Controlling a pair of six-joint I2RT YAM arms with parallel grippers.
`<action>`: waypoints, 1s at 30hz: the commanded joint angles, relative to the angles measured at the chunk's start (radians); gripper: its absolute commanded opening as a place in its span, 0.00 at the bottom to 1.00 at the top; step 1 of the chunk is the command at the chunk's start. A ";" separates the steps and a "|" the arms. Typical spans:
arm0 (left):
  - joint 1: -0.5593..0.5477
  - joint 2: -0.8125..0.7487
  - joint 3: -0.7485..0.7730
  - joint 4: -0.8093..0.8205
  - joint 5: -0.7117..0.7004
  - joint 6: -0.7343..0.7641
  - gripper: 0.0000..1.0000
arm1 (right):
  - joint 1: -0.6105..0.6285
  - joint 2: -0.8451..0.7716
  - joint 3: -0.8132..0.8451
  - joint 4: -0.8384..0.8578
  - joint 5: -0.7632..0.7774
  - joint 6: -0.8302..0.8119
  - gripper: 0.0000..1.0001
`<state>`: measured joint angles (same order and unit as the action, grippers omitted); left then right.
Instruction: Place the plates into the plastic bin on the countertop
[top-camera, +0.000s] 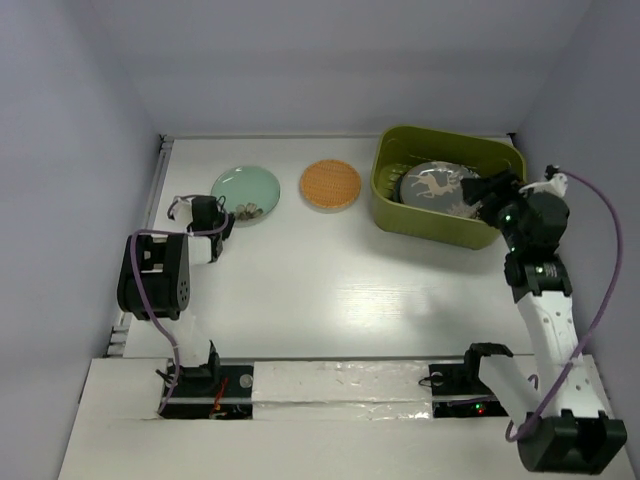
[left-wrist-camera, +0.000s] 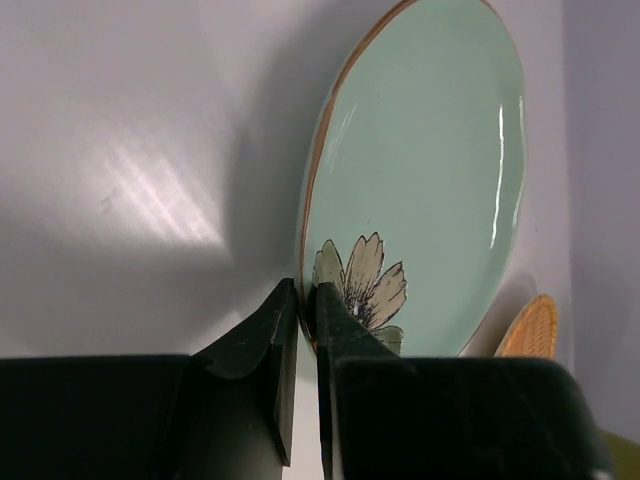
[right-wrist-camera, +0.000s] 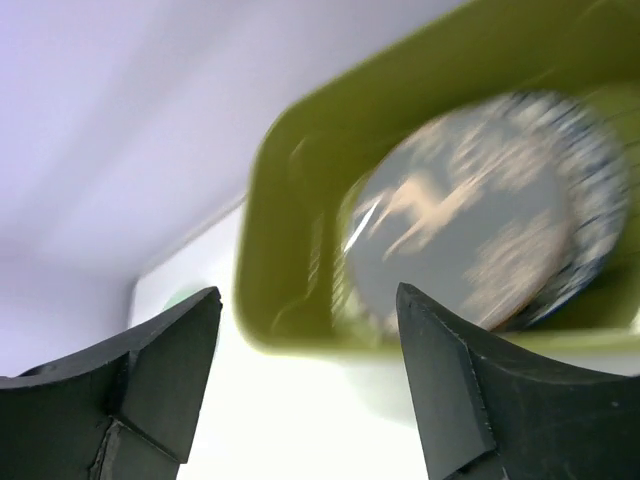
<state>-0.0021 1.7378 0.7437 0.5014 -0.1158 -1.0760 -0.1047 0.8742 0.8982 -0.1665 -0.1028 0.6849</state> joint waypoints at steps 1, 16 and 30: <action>0.007 -0.059 -0.107 0.108 0.016 0.013 0.00 | 0.121 -0.098 -0.108 0.099 -0.074 0.007 0.76; -0.012 -0.522 -0.532 0.342 0.165 -0.070 0.00 | 0.887 0.024 -0.510 0.625 0.230 0.269 0.21; -0.052 -1.167 -0.731 0.085 0.356 -0.059 0.00 | 0.978 0.641 -0.340 0.962 0.275 0.433 0.97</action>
<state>-0.0505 0.6994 0.0231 0.5117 0.1555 -1.1076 0.8658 1.4704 0.5045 0.6380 0.1532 1.0740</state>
